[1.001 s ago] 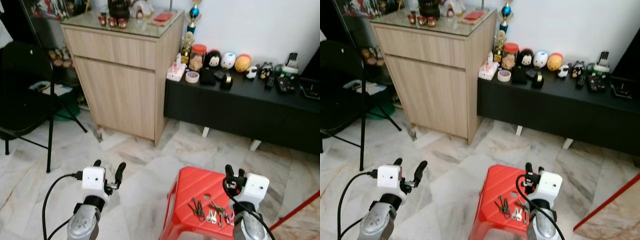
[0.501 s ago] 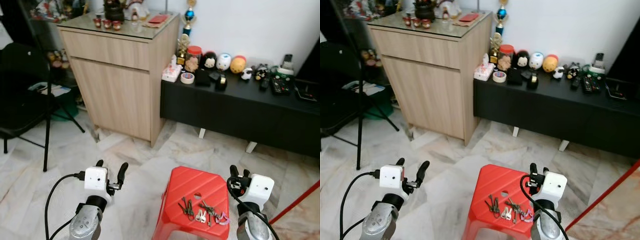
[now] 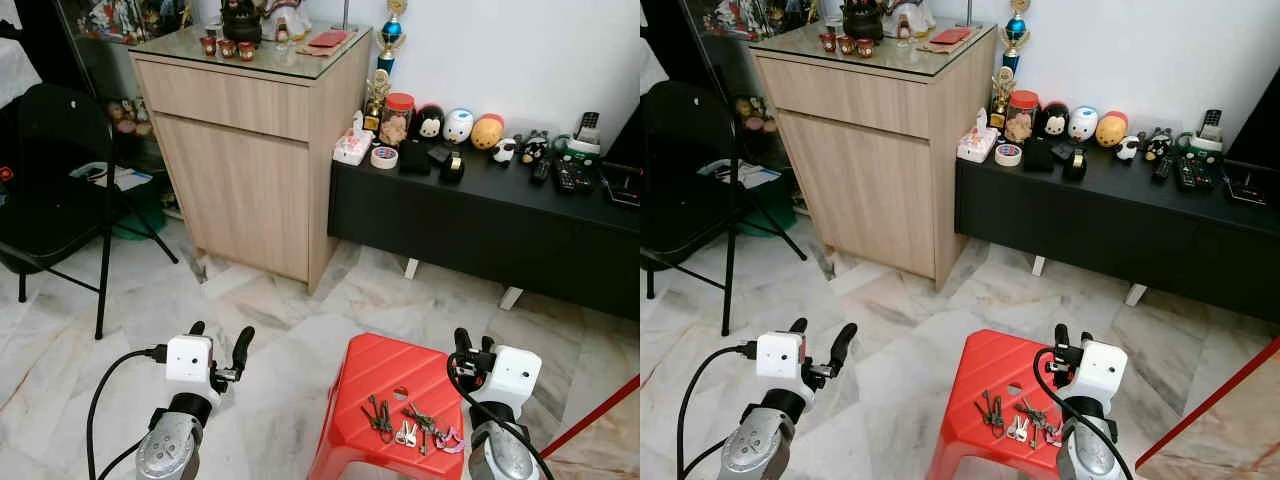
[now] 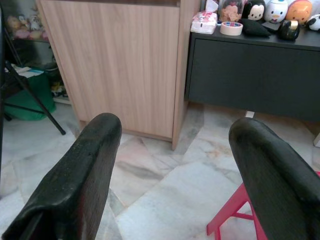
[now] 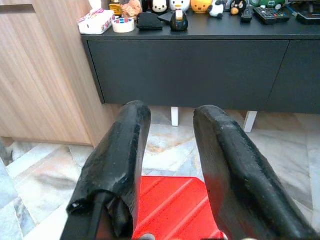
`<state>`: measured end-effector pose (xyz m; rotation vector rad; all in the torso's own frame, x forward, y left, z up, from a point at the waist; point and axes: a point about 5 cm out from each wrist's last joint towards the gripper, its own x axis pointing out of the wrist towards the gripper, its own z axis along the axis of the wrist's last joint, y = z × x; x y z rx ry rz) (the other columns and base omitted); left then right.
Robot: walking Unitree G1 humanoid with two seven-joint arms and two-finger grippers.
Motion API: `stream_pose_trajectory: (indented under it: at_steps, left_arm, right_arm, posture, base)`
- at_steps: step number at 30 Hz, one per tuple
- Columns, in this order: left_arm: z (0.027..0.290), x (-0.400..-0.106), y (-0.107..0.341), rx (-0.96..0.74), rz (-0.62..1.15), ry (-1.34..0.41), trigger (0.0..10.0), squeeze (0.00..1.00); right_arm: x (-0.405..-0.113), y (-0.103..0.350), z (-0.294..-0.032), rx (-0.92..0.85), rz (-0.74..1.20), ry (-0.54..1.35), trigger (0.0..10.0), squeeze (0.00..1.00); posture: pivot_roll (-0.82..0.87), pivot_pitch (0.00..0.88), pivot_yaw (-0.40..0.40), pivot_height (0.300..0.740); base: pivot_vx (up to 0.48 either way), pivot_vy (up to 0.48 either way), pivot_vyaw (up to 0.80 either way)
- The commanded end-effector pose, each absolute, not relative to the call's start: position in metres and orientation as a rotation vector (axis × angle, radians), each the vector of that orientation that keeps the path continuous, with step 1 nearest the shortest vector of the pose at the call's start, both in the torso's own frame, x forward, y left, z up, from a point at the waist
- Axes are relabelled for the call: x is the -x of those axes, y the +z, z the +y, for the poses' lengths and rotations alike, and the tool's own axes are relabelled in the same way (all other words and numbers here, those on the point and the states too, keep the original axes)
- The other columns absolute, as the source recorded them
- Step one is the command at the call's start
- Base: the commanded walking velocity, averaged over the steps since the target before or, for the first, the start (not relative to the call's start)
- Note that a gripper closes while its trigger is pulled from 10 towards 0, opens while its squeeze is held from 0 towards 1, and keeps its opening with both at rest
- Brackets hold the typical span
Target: Hang keys on a hook
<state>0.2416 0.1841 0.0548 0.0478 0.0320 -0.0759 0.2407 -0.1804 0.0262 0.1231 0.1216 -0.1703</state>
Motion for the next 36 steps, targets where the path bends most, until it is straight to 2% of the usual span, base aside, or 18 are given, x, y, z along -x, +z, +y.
stream_pose_trajectory:
  at_steps: [1,5,19,36]
  left_arm:
    - [0.1828,-0.2414,0.0565,-0.047,0.028,-0.081,10.0,0.00]
    - [0.1829,-0.2418,0.0566,-0.047,0.027,-0.079,10.0,0.00]
    - [0.1853,-0.2409,0.0563,-0.045,0.029,-0.074,10.0,0.00]
    - [0.1847,-0.2398,0.0537,-0.043,0.050,-0.076,10.0,0.00]
  right_arm:
    - [-0.2432,0.0284,-0.1804,-0.105,0.121,-0.166,10.0,0.00]
    - [-0.2449,0.0277,-0.1805,-0.100,0.132,-0.173,10.0,0.00]
    - [-0.2453,0.0253,-0.1784,-0.110,0.141,-0.175,10.0,0.00]
    - [-0.2443,0.0244,-0.1787,-0.111,0.141,-0.174,10.0,0.00]
  posture:
    - [0.02,0.000,-0.047,0.740]
    - [0.02,0.000,-0.047,0.731]
    - [0.02,0.000,-0.048,0.631]
    - [0.02,0.003,-0.049,0.626]
  base:
    - [0.000,0.000,0.00]
    - [0.000,0.000,0.00]
    - [0.000,0.000,0.00]
    - [0.000,0.000,0.00]
